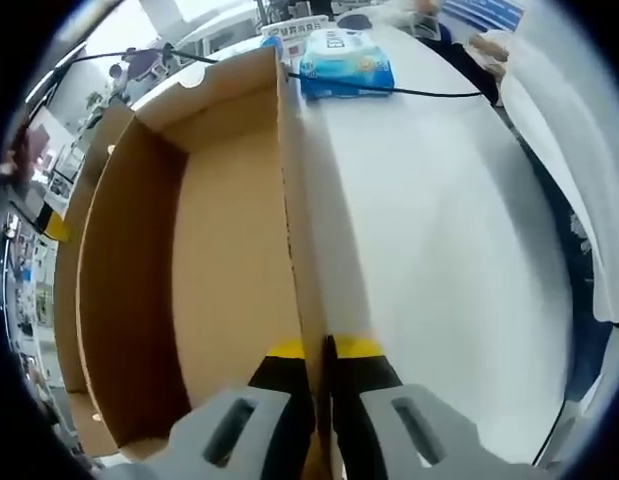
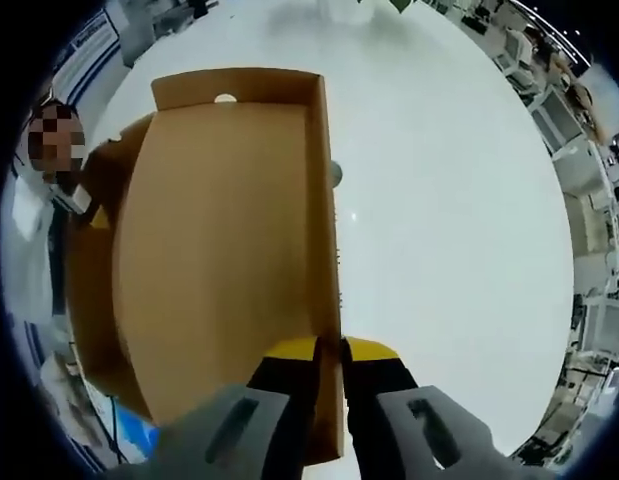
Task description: Operate the shoe box by opening the lid, removing the specified soft item, and placing it in the target area until the item is outside and the box remains undamaged.
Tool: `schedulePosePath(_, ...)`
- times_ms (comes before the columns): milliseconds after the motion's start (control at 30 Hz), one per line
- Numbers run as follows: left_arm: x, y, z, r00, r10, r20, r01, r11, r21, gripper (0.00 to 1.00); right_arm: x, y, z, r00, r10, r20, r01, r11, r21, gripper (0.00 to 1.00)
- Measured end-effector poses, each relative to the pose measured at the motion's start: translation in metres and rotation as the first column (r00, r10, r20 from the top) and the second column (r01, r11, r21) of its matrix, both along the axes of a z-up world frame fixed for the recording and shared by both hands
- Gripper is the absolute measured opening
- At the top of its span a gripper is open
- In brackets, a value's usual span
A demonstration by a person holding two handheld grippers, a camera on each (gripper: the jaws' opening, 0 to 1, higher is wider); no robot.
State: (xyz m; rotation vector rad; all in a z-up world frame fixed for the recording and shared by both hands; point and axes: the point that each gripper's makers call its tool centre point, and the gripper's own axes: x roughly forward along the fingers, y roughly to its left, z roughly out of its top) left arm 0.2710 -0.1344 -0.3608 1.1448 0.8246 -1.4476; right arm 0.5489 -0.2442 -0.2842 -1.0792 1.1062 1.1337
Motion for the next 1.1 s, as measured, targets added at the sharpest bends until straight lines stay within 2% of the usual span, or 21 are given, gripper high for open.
schedulePosePath(100, 0.000, 0.000, -0.001, 1.000, 0.001, 0.000, -0.001, 1.000, -0.003, 0.02, 0.006, -0.003, -0.001, 1.000, 0.005, 0.006, -0.005, 1.000, -0.006, 0.06)
schedulePosePath(767, -0.001, 0.001, -0.004, 1.000, 0.007, -0.007, -0.007, 1.000, 0.005, 0.02, -0.003, -0.001, 0.029, 0.998, -0.022, 0.055, 0.022, 1.000, 0.012, 0.05)
schedulePosePath(867, -0.001, 0.001, -0.005, 1.000, 0.008, -0.009, -0.008, 1.000, 0.005, 0.02, -0.002, 0.000, 0.032, 0.996, -0.051, 0.067, 0.050, 0.999, 0.013, 0.05)
schedulePosePath(1033, -0.002, 0.002, -0.005, 1.000, 0.014, -0.009, -0.014, 1.000, -0.003, 0.02, -0.004, 0.001, 0.036, 0.996, -0.036, 0.087, 0.036, 0.999, 0.000, 0.05)
schedulePosePath(1100, -0.001, 0.002, -0.005, 1.000, 0.013, -0.008, -0.013, 1.000, -0.003, 0.02, -0.004, 0.001, 0.039, 0.994, -0.055, 0.091, 0.055, 0.998, -0.006, 0.05)
